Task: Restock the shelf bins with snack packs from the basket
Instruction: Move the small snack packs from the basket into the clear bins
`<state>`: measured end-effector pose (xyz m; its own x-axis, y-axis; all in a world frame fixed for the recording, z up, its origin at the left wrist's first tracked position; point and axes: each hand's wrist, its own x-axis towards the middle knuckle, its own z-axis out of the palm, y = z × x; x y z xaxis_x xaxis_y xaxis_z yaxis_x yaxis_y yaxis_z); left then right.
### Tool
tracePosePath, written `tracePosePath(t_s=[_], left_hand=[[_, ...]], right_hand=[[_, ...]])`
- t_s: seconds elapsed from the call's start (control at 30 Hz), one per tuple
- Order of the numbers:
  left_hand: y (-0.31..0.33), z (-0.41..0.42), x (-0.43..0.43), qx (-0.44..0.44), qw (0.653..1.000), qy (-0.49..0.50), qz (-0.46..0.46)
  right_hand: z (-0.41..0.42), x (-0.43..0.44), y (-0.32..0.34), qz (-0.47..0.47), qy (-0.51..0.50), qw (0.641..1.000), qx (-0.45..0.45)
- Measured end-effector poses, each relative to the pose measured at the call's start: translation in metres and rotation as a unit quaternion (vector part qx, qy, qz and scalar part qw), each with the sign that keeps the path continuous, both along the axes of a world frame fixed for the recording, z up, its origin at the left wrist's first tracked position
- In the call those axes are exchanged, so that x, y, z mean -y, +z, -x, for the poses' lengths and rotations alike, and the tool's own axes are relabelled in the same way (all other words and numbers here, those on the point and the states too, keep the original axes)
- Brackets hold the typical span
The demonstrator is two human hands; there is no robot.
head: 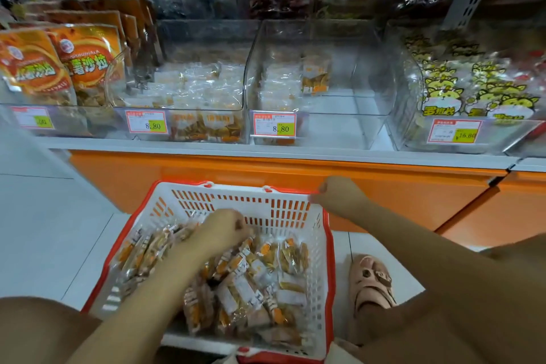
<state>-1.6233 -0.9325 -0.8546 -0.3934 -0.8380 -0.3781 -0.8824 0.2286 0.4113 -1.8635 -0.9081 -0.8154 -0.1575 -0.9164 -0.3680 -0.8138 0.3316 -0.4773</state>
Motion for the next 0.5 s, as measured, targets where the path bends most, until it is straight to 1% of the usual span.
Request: tracePosePath(t_s=[0.07, 0.13, 0.2, 0.33, 0.4, 0.5], left_hand=[[-0.034, -0.010, -0.014, 0.090, 0.993, -0.031, -0.068], [-0.057, -0.016, -0.031, 0.157, 0.980, -0.055, -0.112], [-0.068, -0.017, -0.045, 0.170, 0.975, -0.061, -0.126], [-0.076, -0.003, -0.063, 0.191, 0.968, -0.058, -0.154], [-0.077, 0.002, -0.067, 0.221, 0.960, -0.086, -0.147], [-0.080, 0.009, -0.075, 0.240, 0.957, -0.076, -0.145]], right_hand=[[-0.002, -0.011, -0.024, -0.063, 0.013, 0.998, -0.022], [-0.008, -0.020, -0.044, -0.082, 0.029, 0.996, -0.014], [-0.014, -0.025, -0.055, -0.078, 0.029, 0.996, -0.019], [-0.017, -0.026, -0.057, -0.081, 0.035, 0.995, -0.039], [-0.016, -0.026, -0.055, -0.082, 0.044, 0.995, -0.048], [-0.015, -0.026, -0.055, -0.085, 0.058, 0.993, -0.056]])
